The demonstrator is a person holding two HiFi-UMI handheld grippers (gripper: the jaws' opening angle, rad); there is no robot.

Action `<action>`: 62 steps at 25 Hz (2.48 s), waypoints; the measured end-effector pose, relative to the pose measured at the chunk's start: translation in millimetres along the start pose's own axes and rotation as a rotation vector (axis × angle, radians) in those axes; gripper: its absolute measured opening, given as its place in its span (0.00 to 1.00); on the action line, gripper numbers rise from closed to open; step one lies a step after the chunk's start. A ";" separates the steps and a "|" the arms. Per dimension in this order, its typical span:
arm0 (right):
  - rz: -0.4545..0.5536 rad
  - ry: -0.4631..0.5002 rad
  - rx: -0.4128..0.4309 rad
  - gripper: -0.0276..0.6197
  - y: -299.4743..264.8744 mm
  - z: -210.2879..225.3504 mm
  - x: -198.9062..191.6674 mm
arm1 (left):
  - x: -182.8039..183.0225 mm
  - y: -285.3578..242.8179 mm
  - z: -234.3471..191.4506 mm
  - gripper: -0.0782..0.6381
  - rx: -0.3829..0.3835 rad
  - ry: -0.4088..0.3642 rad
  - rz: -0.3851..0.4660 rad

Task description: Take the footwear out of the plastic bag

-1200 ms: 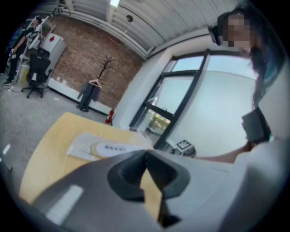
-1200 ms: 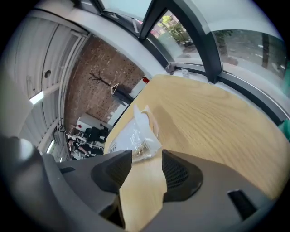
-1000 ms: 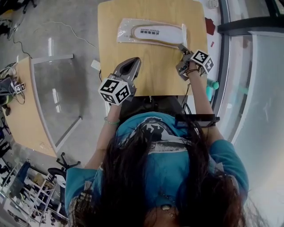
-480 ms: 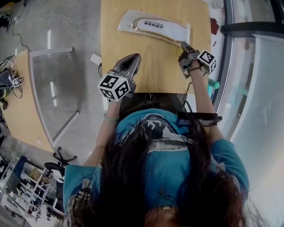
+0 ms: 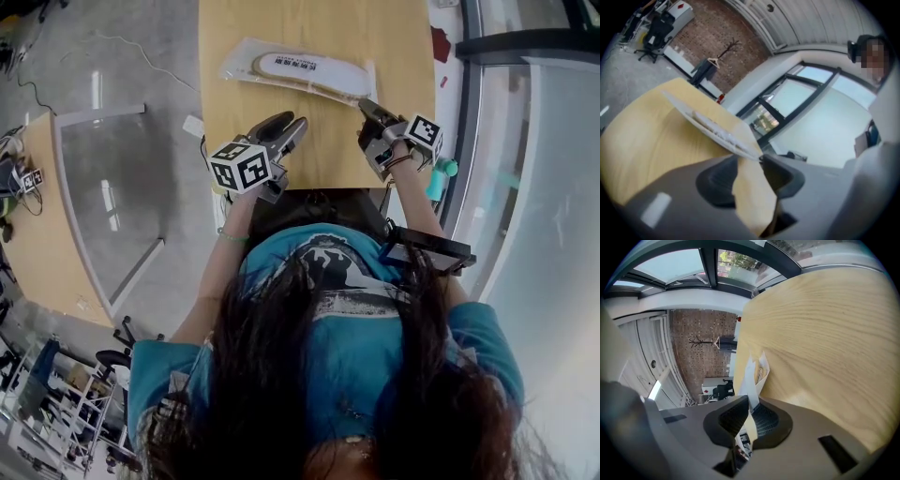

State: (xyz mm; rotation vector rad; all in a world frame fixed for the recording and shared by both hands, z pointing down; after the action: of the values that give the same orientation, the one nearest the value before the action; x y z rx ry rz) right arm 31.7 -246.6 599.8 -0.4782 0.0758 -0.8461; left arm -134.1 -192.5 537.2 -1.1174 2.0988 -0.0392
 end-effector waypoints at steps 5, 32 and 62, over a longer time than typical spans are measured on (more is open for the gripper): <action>-0.030 -0.016 0.005 0.09 17.1 11.1 -26.2 | -30.2 -10.6 -20.2 0.42 -0.054 0.248 -0.020; -0.243 0.501 0.061 0.15 60.9 -15.8 -84.5 | -29.1 -26.3 -30.7 0.30 -0.219 0.662 0.230; -0.274 0.634 0.408 0.24 65.3 -99.2 -81.0 | -2.2 37.8 7.6 0.25 -0.554 0.750 0.382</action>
State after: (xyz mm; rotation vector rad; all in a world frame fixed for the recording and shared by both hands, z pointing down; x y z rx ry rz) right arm -1.4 -187.5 473.0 0.1815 0.4185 -1.2259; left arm -155.2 -165.3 519.7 -1.0787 3.0988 0.3827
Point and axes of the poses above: the fingertips, and each gripper's own axes: y backward along the fingers, z to its right, x out of its top, the point moved 1 cm from there along y, backward along the fingers, and after that the axes turned 1 degree about -y, right-handed, at the moved point
